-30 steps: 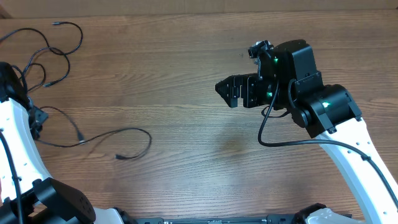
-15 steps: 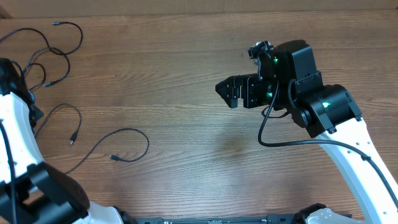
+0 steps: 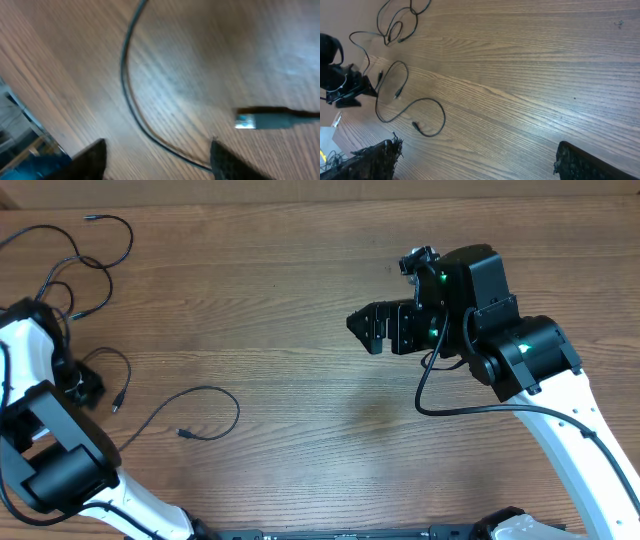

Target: Untangle cables

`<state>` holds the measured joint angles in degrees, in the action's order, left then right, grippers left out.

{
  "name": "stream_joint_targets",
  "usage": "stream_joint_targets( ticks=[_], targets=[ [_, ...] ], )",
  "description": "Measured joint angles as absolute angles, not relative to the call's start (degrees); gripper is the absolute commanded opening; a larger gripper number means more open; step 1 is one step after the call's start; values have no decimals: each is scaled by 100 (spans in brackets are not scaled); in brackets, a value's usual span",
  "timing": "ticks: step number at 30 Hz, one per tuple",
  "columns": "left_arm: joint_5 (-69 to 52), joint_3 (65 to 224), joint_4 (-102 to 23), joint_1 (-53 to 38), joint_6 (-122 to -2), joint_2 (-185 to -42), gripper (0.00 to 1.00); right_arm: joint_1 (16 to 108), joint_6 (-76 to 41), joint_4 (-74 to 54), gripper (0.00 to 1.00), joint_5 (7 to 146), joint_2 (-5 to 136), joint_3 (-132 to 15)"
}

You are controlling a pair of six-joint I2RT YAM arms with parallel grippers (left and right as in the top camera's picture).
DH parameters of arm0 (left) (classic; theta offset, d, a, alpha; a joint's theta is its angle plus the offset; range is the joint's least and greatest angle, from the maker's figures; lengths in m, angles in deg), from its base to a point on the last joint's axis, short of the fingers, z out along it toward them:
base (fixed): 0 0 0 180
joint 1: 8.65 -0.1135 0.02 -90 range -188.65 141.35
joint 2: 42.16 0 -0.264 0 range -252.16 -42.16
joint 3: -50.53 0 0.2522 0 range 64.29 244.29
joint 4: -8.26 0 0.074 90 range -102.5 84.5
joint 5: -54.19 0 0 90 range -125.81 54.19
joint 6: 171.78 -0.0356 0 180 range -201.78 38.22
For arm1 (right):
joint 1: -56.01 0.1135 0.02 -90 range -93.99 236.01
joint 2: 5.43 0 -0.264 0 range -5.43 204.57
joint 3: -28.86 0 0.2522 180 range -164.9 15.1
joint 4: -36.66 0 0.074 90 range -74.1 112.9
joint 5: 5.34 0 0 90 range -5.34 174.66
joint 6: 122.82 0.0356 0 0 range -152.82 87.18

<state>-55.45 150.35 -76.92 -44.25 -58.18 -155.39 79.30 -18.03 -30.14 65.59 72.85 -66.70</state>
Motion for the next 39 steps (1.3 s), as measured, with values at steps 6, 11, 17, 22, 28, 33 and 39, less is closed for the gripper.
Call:
stream_joint_targets(
  ticks=[6, 11, 17, 22, 28, 33, 39],
  targets=[
    [-5300, 15028, -8151, -5122, -5724, -15526, 73, 7930, -1805, -2994, 100, 6561, 7333, -6670],
    [-4154, 15022, -8197, -6027, -6194, -15386, 100, 7930, -1803, -2938, 100, 6563, 7525, -6670],
    [-3435, 15022, -8031, -6785, -6597, -14897, 100, 7930, -1803, -2848, 100, 6563, 7608, -6664],
    [-3317, 14928, -7567, -6674, -6704, -14792, 100, 7930, -1803, -2767, 100, 6561, 7608, -6664],
    [-3365, 14034, -6398, -6350, -6697, -14792, 100, 7930, -1805, -2769, 100, 6561, 7608, -6664],
    [-3507, 13433, -5797, -6285, -6697, -14792, 100, 7930, -1805, -2745, 100, 6561, 7608, -6664],
    [-3822, 12873, -5176, -6263, -6607, -14792, 79, 7930, -1805, -2691, 100, 6563, 7608, -6664]
  ],
)
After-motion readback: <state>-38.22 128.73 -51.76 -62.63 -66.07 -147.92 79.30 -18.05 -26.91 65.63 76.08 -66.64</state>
